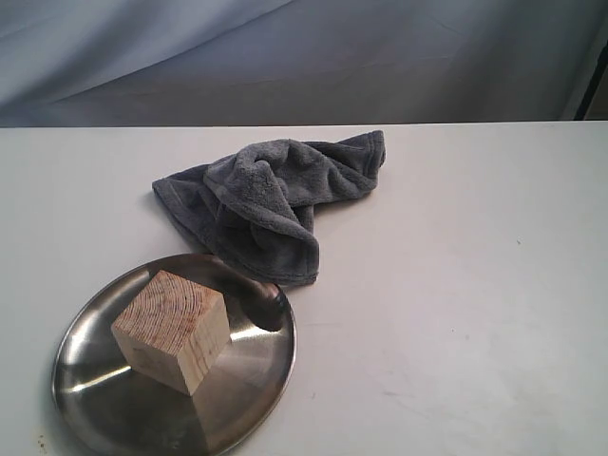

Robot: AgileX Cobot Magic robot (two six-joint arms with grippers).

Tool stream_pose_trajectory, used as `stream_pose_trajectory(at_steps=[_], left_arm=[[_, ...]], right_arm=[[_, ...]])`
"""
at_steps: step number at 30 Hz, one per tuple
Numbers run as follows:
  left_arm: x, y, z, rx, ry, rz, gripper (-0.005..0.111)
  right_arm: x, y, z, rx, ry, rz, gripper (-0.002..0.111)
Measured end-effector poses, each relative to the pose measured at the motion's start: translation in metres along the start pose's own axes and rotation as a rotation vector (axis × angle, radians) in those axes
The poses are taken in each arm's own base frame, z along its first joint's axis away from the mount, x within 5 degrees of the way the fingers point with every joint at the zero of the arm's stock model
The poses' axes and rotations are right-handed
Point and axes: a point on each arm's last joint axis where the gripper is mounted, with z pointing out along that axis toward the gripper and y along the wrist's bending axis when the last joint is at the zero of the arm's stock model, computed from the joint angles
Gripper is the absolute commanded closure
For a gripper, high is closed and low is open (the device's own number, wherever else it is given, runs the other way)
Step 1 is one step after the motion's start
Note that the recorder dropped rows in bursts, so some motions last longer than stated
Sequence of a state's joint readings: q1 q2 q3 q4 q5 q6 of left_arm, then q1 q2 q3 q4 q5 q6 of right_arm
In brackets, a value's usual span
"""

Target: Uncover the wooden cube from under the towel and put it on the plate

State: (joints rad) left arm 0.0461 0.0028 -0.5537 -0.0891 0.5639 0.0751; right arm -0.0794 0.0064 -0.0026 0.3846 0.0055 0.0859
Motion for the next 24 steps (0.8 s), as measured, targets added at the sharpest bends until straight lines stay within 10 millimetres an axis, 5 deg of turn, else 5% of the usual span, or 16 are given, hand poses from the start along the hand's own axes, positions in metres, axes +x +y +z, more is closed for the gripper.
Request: stream_pose_trajectory(at_steps=[9, 14, 24], left_arm=[[0.025, 0.002, 0.011, -0.015, 0.089, 0.026, 0.107], [0.064, 0.005, 0.027, -0.034, 0.185, 0.059, 0.107], [0.13, 0.007, 0.049, -0.045, 0.079, 0.024, 0.107]], right_arm=[[0.0, 0.0, 0.0, 0.0, 0.0, 0.0, 0.105], [0.0, 0.0, 0.0, 0.0, 0.0, 0.0, 0.105], [0.0, 0.0, 0.0, 0.0, 0.0, 0.0, 0.105]])
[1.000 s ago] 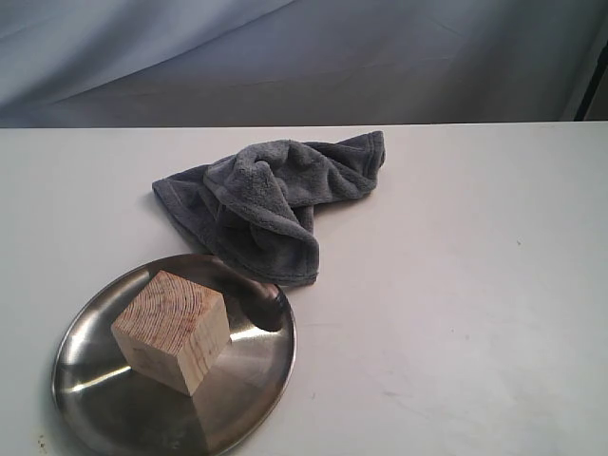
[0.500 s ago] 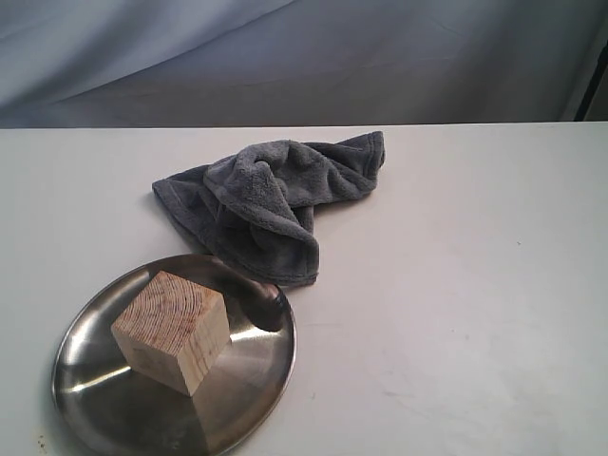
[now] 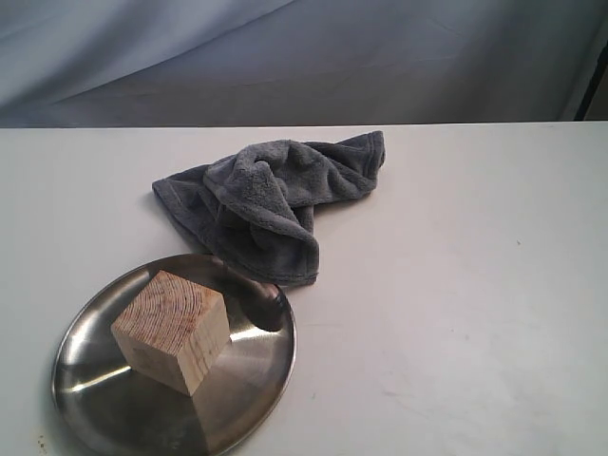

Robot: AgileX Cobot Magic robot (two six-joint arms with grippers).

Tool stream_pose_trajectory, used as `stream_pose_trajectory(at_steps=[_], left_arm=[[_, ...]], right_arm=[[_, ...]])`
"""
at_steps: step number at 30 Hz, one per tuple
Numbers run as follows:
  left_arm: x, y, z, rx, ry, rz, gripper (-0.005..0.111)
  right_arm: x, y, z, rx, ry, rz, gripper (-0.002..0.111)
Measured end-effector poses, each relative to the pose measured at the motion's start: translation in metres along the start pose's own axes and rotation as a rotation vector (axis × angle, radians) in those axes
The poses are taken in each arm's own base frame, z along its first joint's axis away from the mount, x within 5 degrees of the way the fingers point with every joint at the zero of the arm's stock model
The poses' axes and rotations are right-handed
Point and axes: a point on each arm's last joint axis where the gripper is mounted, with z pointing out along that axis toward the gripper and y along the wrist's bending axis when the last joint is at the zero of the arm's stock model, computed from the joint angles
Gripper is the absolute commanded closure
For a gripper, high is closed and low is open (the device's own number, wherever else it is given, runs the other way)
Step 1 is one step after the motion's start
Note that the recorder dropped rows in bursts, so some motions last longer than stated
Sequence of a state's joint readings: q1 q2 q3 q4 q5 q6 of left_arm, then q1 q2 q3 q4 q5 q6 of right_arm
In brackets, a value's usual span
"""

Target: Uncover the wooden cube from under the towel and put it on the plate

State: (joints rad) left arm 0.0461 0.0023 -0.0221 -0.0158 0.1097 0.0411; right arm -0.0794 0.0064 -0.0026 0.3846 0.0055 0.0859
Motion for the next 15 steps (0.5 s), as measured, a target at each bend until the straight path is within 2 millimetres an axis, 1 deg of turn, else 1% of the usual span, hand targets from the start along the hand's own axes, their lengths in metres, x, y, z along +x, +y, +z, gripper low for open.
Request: stream_pose_trajectory(at_steps=[2, 10, 15], left_arm=[[0.0039, -0.0001, 0.0008, 0.0, -0.002, -0.001, 0.107], [0.0065, -0.0002, 0.0008, 0.001, 0.023, -0.001, 0.107], [0.013, -0.0004, 0.0004, 0.004, 0.093, -0.001, 0.107]], right_arm=[[0.0, 0.0, 0.0, 0.0, 0.0, 0.0, 0.105], [0.0, 0.0, 0.0, 0.0, 0.0, 0.0, 0.105], [0.0, 0.0, 0.0, 0.0, 0.0, 0.0, 0.105]])
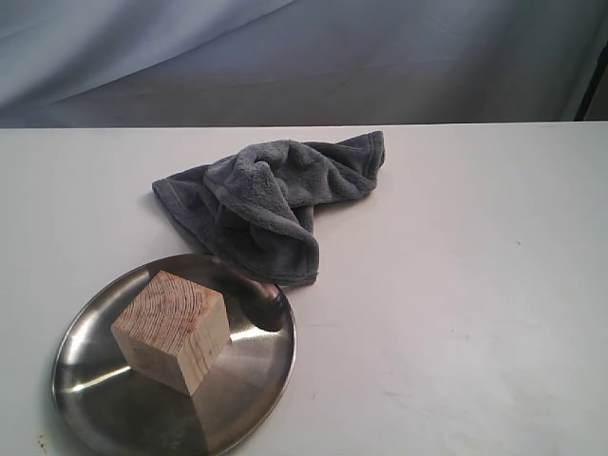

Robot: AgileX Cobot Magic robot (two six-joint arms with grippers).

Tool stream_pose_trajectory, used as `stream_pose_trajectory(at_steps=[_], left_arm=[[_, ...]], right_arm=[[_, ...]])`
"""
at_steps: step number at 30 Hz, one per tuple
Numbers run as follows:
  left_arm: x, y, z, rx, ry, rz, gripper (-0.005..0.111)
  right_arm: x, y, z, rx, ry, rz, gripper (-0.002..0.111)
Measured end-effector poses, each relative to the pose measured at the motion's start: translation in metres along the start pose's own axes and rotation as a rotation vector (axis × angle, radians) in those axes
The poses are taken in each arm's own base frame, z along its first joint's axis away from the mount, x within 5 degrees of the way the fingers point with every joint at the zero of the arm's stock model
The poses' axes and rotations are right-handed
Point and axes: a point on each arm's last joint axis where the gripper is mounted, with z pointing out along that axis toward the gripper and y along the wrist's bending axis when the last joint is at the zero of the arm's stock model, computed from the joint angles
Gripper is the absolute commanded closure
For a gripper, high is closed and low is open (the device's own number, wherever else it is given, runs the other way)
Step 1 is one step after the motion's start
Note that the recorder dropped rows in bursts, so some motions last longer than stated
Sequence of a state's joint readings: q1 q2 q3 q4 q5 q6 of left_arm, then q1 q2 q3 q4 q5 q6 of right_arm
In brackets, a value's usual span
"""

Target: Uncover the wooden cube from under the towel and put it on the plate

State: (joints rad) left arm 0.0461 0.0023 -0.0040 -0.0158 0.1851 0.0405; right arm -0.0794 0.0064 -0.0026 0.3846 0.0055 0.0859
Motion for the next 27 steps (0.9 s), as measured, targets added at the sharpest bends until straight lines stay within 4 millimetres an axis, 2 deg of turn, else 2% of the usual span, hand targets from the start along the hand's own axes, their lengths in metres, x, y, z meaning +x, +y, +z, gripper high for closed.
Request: stream_pose_trajectory(at_steps=[27], left_arm=[[0.0025, -0.0001, 0.0, 0.001, 0.027, -0.002, 0.107]], right_arm=[[0.0, 0.0, 0.0, 0.0, 0.0, 0.0, 0.105]])
